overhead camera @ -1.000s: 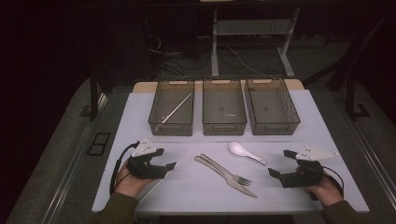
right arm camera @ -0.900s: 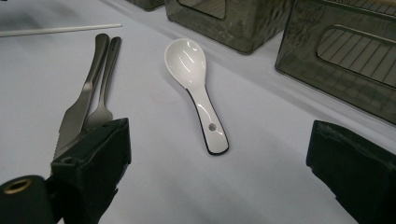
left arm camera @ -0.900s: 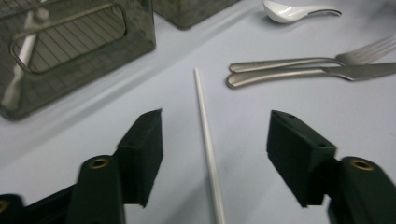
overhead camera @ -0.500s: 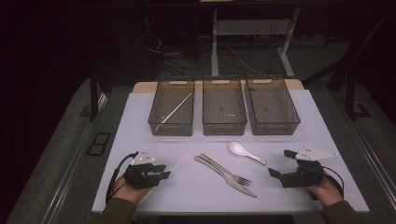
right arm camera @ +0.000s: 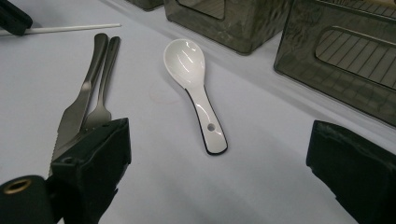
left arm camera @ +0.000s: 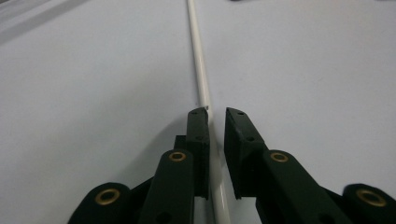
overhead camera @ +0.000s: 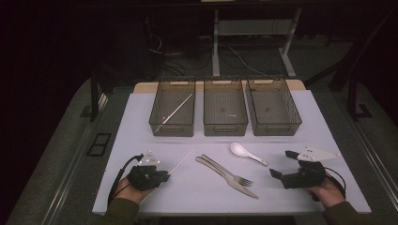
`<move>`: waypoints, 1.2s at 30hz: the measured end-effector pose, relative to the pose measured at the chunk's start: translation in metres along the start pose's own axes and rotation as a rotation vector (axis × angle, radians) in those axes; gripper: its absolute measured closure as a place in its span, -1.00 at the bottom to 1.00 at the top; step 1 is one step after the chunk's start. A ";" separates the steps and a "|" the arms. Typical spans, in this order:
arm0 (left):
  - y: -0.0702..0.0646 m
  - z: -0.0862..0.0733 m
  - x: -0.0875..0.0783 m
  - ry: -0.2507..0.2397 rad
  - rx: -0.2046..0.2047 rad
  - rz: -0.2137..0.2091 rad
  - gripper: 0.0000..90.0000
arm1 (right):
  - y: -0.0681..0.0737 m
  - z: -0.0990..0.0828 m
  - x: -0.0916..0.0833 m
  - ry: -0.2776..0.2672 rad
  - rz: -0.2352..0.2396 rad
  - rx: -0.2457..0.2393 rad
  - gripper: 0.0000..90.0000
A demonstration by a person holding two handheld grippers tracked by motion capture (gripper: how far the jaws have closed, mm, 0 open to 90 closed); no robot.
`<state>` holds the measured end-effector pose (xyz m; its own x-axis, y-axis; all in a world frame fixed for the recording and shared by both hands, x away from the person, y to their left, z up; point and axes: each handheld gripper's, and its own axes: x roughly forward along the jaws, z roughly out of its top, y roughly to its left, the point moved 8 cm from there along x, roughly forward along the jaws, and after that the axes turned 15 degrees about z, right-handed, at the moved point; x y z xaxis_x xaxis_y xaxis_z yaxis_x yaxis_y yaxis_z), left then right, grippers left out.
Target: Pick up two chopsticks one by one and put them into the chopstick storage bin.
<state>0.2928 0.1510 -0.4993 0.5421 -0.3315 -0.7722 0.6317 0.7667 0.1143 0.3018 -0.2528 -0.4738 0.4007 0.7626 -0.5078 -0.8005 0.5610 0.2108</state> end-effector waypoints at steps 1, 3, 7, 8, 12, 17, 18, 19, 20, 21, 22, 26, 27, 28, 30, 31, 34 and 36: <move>0.000 0.000 0.000 0.001 0.000 0.002 0.78 | 0.000 0.000 0.000 0.000 0.001 -0.001 -0.86; 0.000 0.000 0.001 0.012 0.001 0.012 0.81 | 0.000 0.000 0.000 0.001 0.001 -0.001 -0.86; 0.000 0.000 0.001 0.019 -0.002 0.022 0.84 | 0.000 0.000 0.000 0.002 0.000 -0.002 -0.86; 0.000 0.000 0.001 0.025 -0.005 0.023 0.84 | 0.000 0.000 0.000 0.002 -0.001 -0.002 -0.86; 0.000 0.001 0.001 0.033 -0.002 0.028 0.87 | 0.000 0.000 0.000 0.001 0.000 -0.006 -0.86; -0.001 0.002 0.000 0.041 0.001 0.037 0.88 | 0.000 0.000 0.000 0.001 0.002 -0.005 -0.86; -0.001 0.003 0.000 0.039 0.002 0.035 0.88 | 0.000 0.000 0.000 0.001 0.002 -0.005 -0.86; -0.001 0.003 0.000 0.036 -0.002 0.033 0.88 | 0.000 0.000 0.000 0.001 0.002 -0.005 -0.86; 0.000 0.004 0.000 0.031 -0.001 0.033 0.88 | 0.000 0.000 0.000 0.001 0.002 -0.004 -0.86; 0.000 0.004 -0.001 0.028 -0.005 0.033 0.88 | 0.000 0.000 0.000 0.001 0.001 -0.004 -0.86; 0.000 0.005 -0.002 0.020 -0.006 0.032 0.88 | 0.000 0.000 0.000 0.001 0.001 -0.004 -0.86; 0.003 0.008 -0.006 -0.008 -0.030 0.021 0.88 | 0.000 0.000 0.000 0.001 0.001 -0.004 -0.86; 0.003 0.009 -0.006 -0.017 -0.043 0.022 0.88 | 0.000 0.000 0.000 0.001 0.001 -0.005 -0.86; 0.003 0.010 -0.008 -0.023 -0.050 0.017 0.88 | 0.000 0.000 0.000 0.002 0.001 -0.002 -0.86; 0.004 0.012 -0.010 -0.039 -0.059 0.012 0.88 | 0.000 0.000 0.000 0.002 0.002 -0.002 -0.86; 0.004 0.013 -0.010 -0.042 -0.061 0.011 0.88 | 0.000 0.000 0.000 0.002 0.001 -0.001 -0.86; 0.004 0.015 -0.012 -0.056 -0.069 0.001 0.88 | 0.000 0.000 0.000 0.002 0.002 -0.001 -0.86; 0.004 0.016 -0.014 -0.064 -0.079 -0.005 0.88 | 0.000 0.000 0.000 0.003 0.002 -0.001 -0.86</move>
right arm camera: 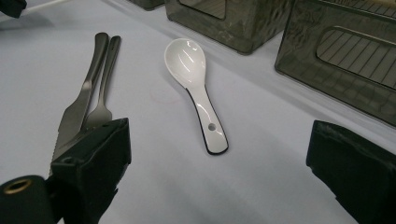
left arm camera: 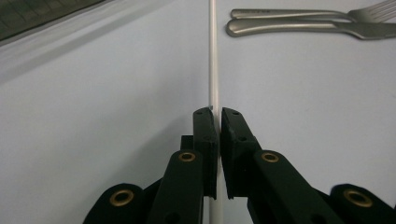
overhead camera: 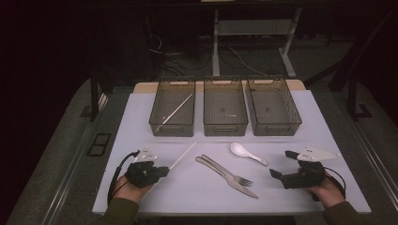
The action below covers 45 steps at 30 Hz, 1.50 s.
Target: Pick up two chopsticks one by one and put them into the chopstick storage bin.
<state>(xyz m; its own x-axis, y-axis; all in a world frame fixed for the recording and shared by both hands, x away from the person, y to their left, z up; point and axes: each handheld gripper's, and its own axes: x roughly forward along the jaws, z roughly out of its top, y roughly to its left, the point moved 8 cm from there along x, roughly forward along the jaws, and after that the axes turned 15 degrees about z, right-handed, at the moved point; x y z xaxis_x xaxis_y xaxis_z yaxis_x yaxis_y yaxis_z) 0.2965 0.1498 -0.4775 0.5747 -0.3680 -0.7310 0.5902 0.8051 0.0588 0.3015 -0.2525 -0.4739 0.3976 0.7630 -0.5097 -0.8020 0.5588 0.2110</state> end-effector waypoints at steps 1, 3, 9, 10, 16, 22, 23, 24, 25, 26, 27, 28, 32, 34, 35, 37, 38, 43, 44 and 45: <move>0.000 0.001 -0.001 -0.008 -0.001 -0.002 0.88 | 0.000 0.000 0.000 0.000 0.000 0.000 -0.86; 0.000 0.004 -0.003 -0.026 -0.018 -0.003 0.88 | 0.000 0.000 0.000 -0.001 -0.001 0.000 -0.86; 0.000 0.015 -0.011 -0.071 -0.032 -0.015 0.88 | 0.000 0.000 0.000 -0.001 -0.001 0.001 -0.86; 0.000 0.017 -0.013 -0.080 -0.034 -0.016 0.88 | 0.000 0.000 0.000 -0.001 -0.001 0.001 -0.86; 0.000 0.031 -0.023 -0.136 -0.045 -0.020 0.88 | -0.001 0.000 0.000 -0.001 -0.002 0.001 -0.86; 0.002 0.043 -0.032 -0.185 -0.047 -0.019 0.89 | -0.001 0.000 0.000 -0.001 -0.003 0.001 -0.86; 0.003 0.045 -0.032 -0.190 -0.049 -0.019 0.89 | -0.001 0.000 0.000 -0.001 -0.003 0.001 -0.86; 0.005 0.047 -0.033 -0.193 -0.049 -0.019 0.89 | -0.001 0.000 0.000 -0.002 -0.003 0.002 -0.86; 0.006 0.049 -0.033 -0.202 -0.047 -0.017 0.89 | -0.001 0.000 0.000 -0.002 -0.003 0.003 -0.86; 0.007 0.050 -0.033 -0.207 -0.048 -0.018 0.89 | -0.001 0.000 0.000 -0.001 -0.004 0.002 -0.86; 0.009 0.052 -0.033 -0.213 -0.052 -0.017 0.89 | -0.001 0.000 0.000 0.000 -0.004 0.003 -0.86; 0.011 0.053 -0.034 -0.216 -0.047 -0.016 0.89 | -0.001 0.000 0.000 0.000 -0.003 0.003 -0.86; 0.020 0.058 -0.035 -0.234 -0.059 -0.017 0.89 | -0.002 0.000 0.000 -0.001 -0.003 0.003 -0.86; 0.024 0.061 -0.035 -0.246 -0.066 -0.017 0.89 | -0.002 0.000 0.000 -0.002 -0.003 0.004 -0.86; 0.026 0.063 -0.035 -0.250 -0.070 -0.023 0.89 | -0.002 0.000 0.000 -0.003 -0.003 0.004 -0.86; 0.029 0.066 -0.034 -0.256 -0.073 -0.023 0.89 | -0.001 0.000 0.000 -0.003 -0.002 0.005 -0.86; 0.031 0.067 -0.034 -0.260 -0.070 -0.024 0.89 | -0.001 0.000 0.000 -0.003 -0.002 0.005 -0.86; 0.036 0.077 -0.031 -0.277 -0.076 -0.031 0.89 | -0.001 0.000 0.000 -0.003 -0.002 0.005 -0.86; 0.038 0.079 -0.031 -0.279 -0.075 -0.031 0.89 | -0.002 0.000 0.000 -0.003 -0.002 0.005 -0.86; 0.039 0.081 -0.030 -0.282 -0.076 -0.030 0.89 | -0.002 0.000 0.000 -0.003 -0.002 0.006 -0.86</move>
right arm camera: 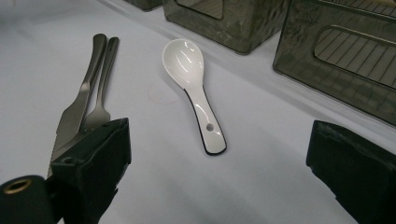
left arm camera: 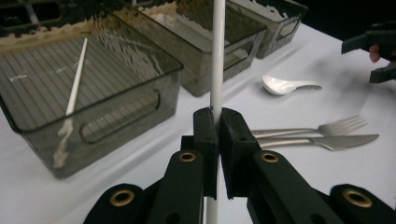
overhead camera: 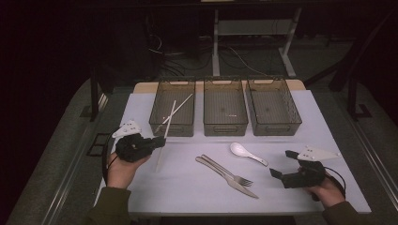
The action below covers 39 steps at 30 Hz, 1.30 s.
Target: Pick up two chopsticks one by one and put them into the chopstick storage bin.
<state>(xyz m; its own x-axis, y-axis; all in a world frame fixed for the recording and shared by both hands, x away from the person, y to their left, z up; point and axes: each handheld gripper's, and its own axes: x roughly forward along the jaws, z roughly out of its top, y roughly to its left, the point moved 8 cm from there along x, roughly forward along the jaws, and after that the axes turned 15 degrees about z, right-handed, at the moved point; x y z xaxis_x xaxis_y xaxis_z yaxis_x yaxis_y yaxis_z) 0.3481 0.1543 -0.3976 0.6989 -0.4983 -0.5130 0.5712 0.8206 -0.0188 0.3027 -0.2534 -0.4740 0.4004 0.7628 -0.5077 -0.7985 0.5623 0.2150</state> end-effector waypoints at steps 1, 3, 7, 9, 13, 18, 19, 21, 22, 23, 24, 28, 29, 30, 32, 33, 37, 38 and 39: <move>0.001 0.002 0.001 -0.003 0.000 0.000 0.89 | 0.000 0.000 0.000 0.000 0.000 0.000 -0.86; 0.002 0.006 0.003 -0.008 0.000 0.001 0.89 | 0.000 0.000 0.000 0.000 0.000 0.000 -0.86; 0.006 0.013 0.008 -0.016 -0.001 -0.001 0.89 | 0.000 0.000 0.000 -0.002 0.000 0.002 -0.86; 0.007 0.015 0.011 -0.018 -0.005 -0.010 0.89 | 0.000 0.000 0.000 0.000 0.001 0.001 -0.86; 0.011 0.021 0.018 -0.017 0.000 -0.015 0.89 | 0.000 0.000 0.000 -0.003 0.001 0.004 -0.86; 0.015 0.037 0.024 -0.018 0.003 -0.013 0.89 | -0.001 0.000 0.000 -0.003 0.000 0.007 -0.86; 0.016 0.041 0.025 -0.022 0.008 -0.012 0.89 | -0.001 0.000 0.000 -0.002 -0.001 0.006 -0.86; 0.017 0.050 0.027 -0.022 0.021 -0.009 0.89 | -0.001 0.000 0.000 -0.002 0.000 0.006 -0.86; 0.018 0.055 0.027 -0.023 0.027 -0.009 0.89 | 0.000 0.000 0.000 -0.002 0.001 0.007 -0.86; 0.019 0.060 0.028 -0.026 0.032 -0.008 0.89 | -0.001 0.000 0.000 -0.003 0.000 0.004 -0.86; 0.020 0.064 0.029 -0.027 0.034 -0.006 0.88 | -0.001 0.000 0.000 -0.004 -0.002 -0.002 -0.86; 0.027 0.081 0.033 -0.035 0.045 0.008 0.89 | -0.001 0.000 0.000 -0.002 0.001 0.006 -0.86; 0.029 0.085 0.034 -0.036 0.046 0.011 0.89 | -0.001 0.000 0.000 -0.002 0.002 0.006 -0.86; 0.032 0.088 0.036 -0.035 0.051 0.017 0.88 | 0.000 0.000 0.000 -0.001 0.002 0.007 -0.86; 0.037 0.094 0.039 -0.033 0.061 0.029 0.89 | 0.000 0.000 0.000 -0.001 0.002 0.010 -0.86; 0.039 0.097 0.041 -0.033 0.065 0.031 0.88 | 0.000 0.000 0.000 -0.002 0.003 0.009 -0.86; 0.048 0.107 0.049 -0.035 0.072 0.048 0.88 | 0.000 0.000 -0.001 -0.004 0.003 0.011 -0.86; 0.050 0.108 0.051 -0.032 0.070 0.054 0.88 | 0.000 0.000 -0.001 -0.005 0.002 0.012 -0.86; 0.053 0.109 0.054 -0.029 0.074 0.059 0.88 | 0.000 0.000 0.000 -0.006 0.002 0.013 -0.86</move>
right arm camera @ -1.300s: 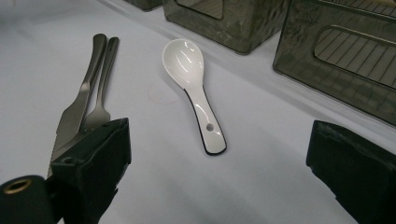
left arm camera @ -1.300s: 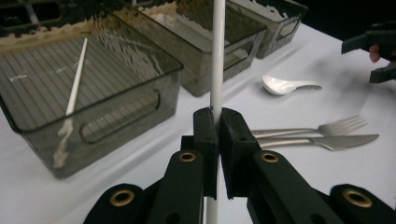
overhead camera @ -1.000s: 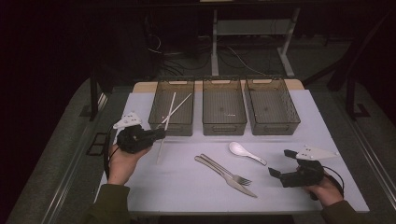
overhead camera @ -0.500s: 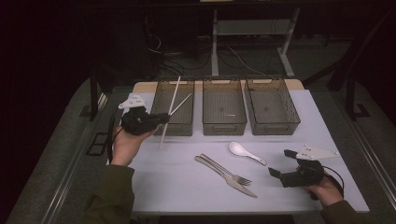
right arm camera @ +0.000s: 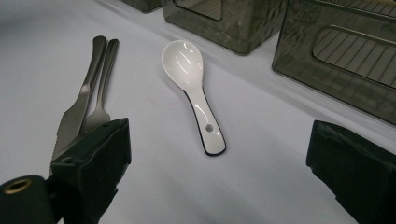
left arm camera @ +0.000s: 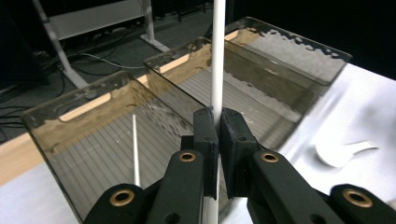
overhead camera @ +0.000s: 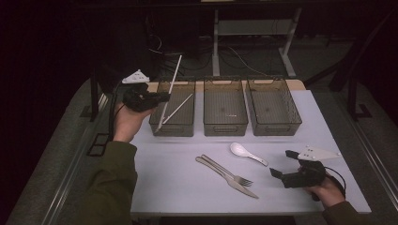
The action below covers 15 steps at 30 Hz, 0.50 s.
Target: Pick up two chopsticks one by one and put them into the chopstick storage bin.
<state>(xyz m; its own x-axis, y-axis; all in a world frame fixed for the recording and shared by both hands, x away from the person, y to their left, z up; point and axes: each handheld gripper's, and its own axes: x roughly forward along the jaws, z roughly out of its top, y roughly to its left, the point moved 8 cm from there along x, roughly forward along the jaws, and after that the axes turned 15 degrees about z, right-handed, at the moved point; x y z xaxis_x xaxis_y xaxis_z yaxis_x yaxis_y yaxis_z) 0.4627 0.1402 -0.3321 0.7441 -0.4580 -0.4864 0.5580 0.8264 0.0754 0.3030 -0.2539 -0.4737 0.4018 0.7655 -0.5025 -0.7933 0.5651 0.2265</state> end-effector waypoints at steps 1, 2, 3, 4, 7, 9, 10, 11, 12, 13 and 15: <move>0.002 0.001 0.003 0.000 0.001 0.006 0.88 | 0.000 0.000 0.000 0.000 0.001 0.001 -0.86; 0.004 0.001 0.006 0.004 -0.004 0.010 0.88 | 0.000 0.000 0.000 0.000 0.001 0.000 -0.86; 0.006 0.001 0.009 0.004 -0.011 0.011 0.89 | 0.000 0.000 0.000 -0.001 0.002 0.000 -0.86; 0.008 0.001 0.012 0.008 -0.011 0.015 0.88 | 0.000 0.000 0.000 0.000 0.003 0.004 -0.86; 0.014 -0.003 0.022 0.021 -0.023 0.027 0.88 | -0.001 0.000 0.000 -0.002 0.003 0.009 -0.86; 0.017 -0.006 0.028 0.035 -0.025 0.037 0.88 | -0.001 0.000 -0.001 -0.004 0.002 0.010 -0.86; 0.019 -0.008 0.030 0.041 -0.028 0.040 0.88 | -0.001 0.000 -0.001 -0.004 0.002 0.010 -0.86; 0.020 -0.010 0.033 0.049 -0.027 0.044 0.89 | -0.001 0.000 -0.001 -0.004 0.002 0.008 -0.86; 0.021 -0.012 0.035 0.060 -0.019 0.051 0.89 | -0.001 0.000 -0.001 -0.005 0.002 0.007 -0.86; 0.022 -0.014 0.038 0.069 -0.015 0.054 0.89 | -0.001 0.000 -0.001 -0.006 0.002 0.006 -0.86; 0.023 -0.017 0.042 0.083 -0.009 0.063 0.88 | -0.001 0.000 -0.001 -0.006 0.004 0.006 -0.86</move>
<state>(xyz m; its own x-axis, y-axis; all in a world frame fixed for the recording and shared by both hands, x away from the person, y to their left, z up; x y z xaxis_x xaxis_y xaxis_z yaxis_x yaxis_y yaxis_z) 0.5011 0.1456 -0.3657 0.7443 -0.3768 -0.5514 0.5078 0.8556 0.1008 0.3033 -0.2550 -0.4732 0.4015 0.7692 -0.4971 -0.7919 0.5642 0.2334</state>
